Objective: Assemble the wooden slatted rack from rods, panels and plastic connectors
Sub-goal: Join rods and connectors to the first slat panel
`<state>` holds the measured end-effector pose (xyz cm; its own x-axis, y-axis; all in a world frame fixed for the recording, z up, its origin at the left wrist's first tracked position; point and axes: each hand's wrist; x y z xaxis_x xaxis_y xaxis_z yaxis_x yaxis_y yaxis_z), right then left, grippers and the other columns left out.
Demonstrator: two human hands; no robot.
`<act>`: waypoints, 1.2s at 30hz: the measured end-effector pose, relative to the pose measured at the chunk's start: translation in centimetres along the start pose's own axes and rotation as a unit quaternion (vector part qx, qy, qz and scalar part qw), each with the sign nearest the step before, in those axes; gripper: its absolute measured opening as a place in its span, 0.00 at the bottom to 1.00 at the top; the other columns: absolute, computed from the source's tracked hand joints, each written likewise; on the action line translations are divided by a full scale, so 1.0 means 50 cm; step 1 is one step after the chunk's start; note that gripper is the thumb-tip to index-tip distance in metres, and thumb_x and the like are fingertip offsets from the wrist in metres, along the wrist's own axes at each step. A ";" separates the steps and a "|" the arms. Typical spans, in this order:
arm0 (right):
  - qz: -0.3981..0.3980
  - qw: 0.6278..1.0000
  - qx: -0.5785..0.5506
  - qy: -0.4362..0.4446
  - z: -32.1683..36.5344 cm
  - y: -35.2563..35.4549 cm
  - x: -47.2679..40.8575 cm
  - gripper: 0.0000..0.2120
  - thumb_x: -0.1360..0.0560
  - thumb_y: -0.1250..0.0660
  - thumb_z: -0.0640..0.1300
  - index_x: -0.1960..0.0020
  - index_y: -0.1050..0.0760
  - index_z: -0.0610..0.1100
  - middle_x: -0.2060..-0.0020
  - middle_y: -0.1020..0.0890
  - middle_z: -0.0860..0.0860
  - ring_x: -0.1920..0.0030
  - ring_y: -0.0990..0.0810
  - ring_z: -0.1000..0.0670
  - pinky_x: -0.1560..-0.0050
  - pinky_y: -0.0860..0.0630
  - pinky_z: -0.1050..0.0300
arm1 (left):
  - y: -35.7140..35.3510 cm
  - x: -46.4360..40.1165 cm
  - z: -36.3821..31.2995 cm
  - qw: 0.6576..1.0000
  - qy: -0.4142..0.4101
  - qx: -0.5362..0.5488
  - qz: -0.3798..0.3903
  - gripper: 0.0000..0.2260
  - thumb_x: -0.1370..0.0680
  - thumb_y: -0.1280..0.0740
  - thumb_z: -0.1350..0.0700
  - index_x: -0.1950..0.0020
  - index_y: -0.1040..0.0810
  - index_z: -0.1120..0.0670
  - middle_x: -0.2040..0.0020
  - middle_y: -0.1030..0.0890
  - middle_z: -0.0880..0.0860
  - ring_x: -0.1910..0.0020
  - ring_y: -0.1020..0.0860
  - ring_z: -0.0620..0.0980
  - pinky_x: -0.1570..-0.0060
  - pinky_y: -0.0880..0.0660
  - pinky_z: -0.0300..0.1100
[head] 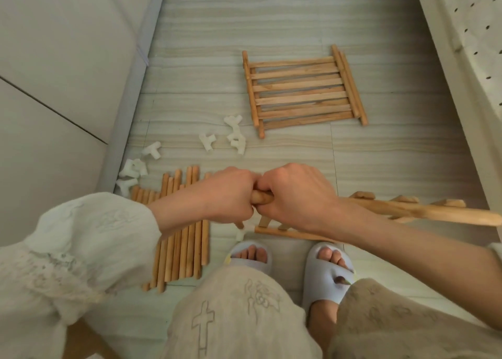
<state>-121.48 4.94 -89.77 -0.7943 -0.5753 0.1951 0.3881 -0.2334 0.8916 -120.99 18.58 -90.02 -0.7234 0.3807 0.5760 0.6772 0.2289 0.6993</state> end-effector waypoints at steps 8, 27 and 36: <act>0.024 0.997 0.047 0.063 -0.035 0.011 -0.007 0.20 0.25 0.35 0.54 0.37 0.28 0.47 0.40 0.26 0.53 0.47 0.23 0.47 0.55 0.31 0.54 | 0.017 -0.003 0.047 0.961 -0.081 0.265 -0.008 0.24 0.31 0.28 0.62 0.43 0.35 0.45 0.41 0.29 0.42 0.37 0.31 0.38 0.44 0.28 0.36; -0.096 0.972 0.159 0.142 -0.107 -0.021 0.007 0.23 0.26 0.48 0.56 0.63 0.26 0.39 0.84 0.32 0.50 0.87 0.35 0.46 0.78 0.49 0.65 | -0.001 -0.067 0.021 0.805 -0.149 0.561 -0.125 0.13 0.23 0.45 0.50 0.47 0.25 0.54 0.57 0.20 0.52 0.52 0.22 0.50 0.48 0.27 0.46; -0.128 0.970 0.161 0.131 -0.114 -0.024 -0.010 0.22 0.26 0.48 0.55 0.64 0.27 0.39 0.84 0.32 0.49 0.87 0.35 0.45 0.79 0.48 0.65 | 0.003 -0.081 0.022 0.796 -0.154 0.561 -0.166 0.12 0.23 0.45 0.52 0.50 0.24 0.54 0.60 0.20 0.52 0.56 0.22 0.50 0.50 0.26 0.47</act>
<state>-118.91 1.04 -93.25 -0.6836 -0.7195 -0.1226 -0.0060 -0.1624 0.9867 -117.82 18.07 -92.73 -0.9373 0.2940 0.1870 0.2737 0.9534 -0.1270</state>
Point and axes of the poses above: each hand's wrist, its own x-axis away from the middle knuckle, its own y-axis out of the back of the hand, z = x × y
